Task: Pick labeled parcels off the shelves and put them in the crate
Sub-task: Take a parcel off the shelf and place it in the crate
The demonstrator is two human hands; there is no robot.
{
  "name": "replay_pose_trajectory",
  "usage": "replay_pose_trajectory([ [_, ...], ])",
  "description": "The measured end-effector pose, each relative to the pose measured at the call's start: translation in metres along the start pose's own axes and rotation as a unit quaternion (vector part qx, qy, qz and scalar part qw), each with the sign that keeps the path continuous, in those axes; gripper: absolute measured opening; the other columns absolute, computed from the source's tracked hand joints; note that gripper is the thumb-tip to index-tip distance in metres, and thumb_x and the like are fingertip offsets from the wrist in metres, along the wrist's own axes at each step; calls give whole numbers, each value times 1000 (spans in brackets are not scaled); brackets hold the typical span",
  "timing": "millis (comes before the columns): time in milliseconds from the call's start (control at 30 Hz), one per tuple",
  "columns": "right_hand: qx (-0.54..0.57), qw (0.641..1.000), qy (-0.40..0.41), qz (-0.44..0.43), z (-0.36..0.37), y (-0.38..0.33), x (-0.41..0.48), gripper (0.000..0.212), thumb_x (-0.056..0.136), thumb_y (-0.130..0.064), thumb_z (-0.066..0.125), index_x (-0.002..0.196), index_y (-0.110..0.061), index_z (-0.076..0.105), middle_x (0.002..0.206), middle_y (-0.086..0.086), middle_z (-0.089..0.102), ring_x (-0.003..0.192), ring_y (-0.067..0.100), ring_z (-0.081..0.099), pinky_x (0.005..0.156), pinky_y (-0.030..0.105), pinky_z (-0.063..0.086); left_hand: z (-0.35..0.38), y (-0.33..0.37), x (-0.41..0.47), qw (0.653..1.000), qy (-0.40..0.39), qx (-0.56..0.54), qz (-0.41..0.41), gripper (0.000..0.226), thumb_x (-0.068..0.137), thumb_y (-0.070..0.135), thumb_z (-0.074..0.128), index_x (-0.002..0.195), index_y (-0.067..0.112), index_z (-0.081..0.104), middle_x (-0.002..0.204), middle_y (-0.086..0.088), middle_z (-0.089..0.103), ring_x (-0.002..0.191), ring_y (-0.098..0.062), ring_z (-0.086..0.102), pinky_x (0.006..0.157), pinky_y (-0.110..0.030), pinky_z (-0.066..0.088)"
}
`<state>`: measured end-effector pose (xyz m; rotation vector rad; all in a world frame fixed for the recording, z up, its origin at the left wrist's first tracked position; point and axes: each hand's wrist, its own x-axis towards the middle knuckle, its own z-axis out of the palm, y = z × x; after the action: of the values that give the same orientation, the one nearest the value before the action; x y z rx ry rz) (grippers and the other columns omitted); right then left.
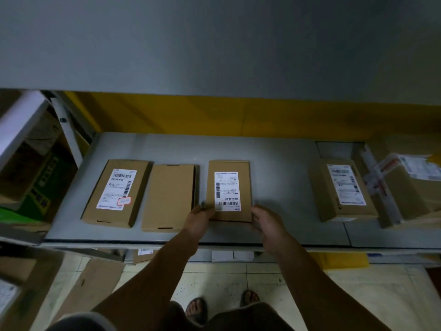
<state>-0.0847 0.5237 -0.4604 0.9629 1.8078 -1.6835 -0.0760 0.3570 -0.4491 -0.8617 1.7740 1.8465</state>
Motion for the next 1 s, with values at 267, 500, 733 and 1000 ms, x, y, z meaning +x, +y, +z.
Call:
replay_pose_trajectory([
  [267,22,998,15,-60,-21,4,-2,16,93,-18,61,108,-23,63,114,3,64,107,22,58,91,37,49,0,-19,-7,999,-12,-25,18,39,97,9,50,135,20,52,121,0,55,115,-22,49,101,-37,42],
  [500,157,979,-60,-119,-37,13,-20,33,89,-4,62,120,-13,59,117,7,69,110,25,64,97,40,50,-4,-27,-33,985,-74,-124,89,40,97,0,43,125,26,56,121,0,68,119,-19,58,104,-36,44],
  [733,144,959,-97,-226,-48,17,-41,30,93,4,53,119,-9,57,98,-5,75,96,11,70,83,26,57,-12,-35,-51,964,-122,-186,142,54,91,-1,50,141,20,45,137,-2,58,127,-19,54,106,-35,41],
  [1000,213,943,-139,-215,-56,29,-44,31,91,8,48,112,-12,58,107,7,72,104,22,67,87,32,55,-14,-41,-64,947,-175,-206,171,65,85,4,58,146,17,39,143,-8,52,133,-24,48,111,-40,36],
])
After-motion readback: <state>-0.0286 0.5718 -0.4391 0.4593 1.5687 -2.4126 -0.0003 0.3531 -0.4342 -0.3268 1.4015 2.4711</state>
